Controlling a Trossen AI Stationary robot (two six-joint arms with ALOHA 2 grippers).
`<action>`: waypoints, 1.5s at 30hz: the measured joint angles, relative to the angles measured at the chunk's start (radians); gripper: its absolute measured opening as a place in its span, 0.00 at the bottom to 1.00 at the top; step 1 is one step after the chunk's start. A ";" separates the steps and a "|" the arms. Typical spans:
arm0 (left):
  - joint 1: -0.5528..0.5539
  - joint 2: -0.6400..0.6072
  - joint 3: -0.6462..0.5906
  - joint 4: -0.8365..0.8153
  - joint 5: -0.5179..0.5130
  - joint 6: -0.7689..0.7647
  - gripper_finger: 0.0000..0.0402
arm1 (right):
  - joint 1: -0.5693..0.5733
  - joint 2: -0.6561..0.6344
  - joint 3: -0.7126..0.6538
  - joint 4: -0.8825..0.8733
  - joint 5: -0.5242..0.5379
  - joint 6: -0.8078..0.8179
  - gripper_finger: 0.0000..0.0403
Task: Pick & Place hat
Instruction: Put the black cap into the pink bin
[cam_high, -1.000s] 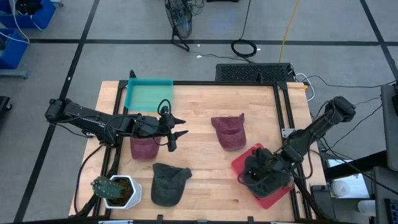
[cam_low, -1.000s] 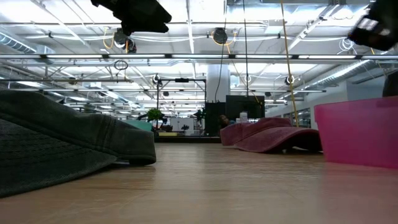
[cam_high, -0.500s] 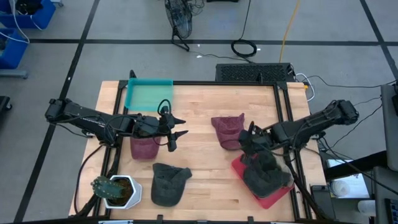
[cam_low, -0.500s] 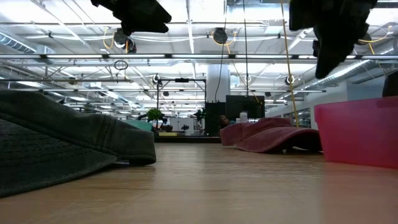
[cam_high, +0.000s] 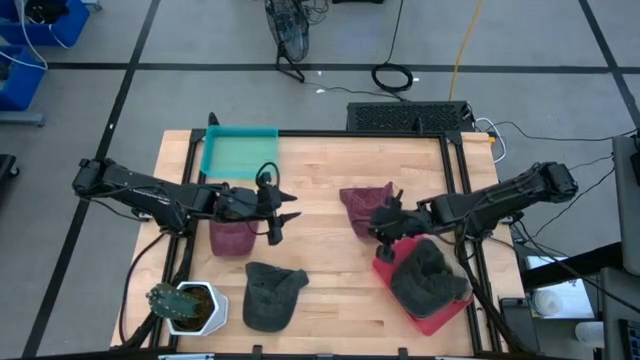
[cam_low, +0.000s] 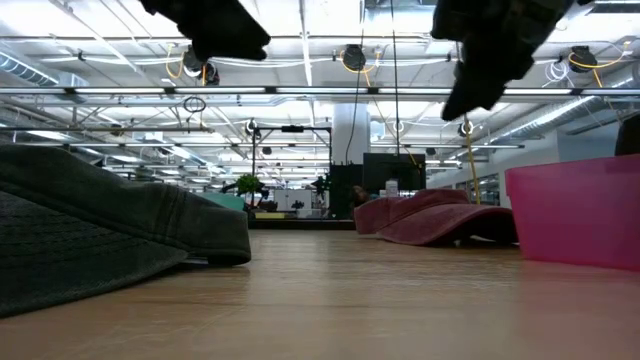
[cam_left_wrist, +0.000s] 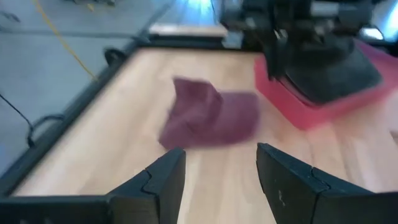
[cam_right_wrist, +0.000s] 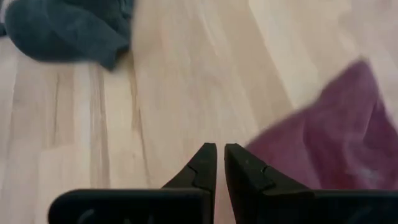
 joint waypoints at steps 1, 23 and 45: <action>0.000 0.000 0.000 -0.023 0.024 -0.011 0.50 | -0.006 0.000 0.000 0.021 0.001 -0.025 0.06; -0.300 0.026 0.010 -0.085 0.155 -0.404 0.50 | 0.036 -0.018 -0.210 0.278 0.029 -0.349 0.24; -0.402 0.488 0.385 -0.665 0.428 -0.524 0.61 | 0.036 -0.300 -0.364 0.381 0.131 -0.361 0.29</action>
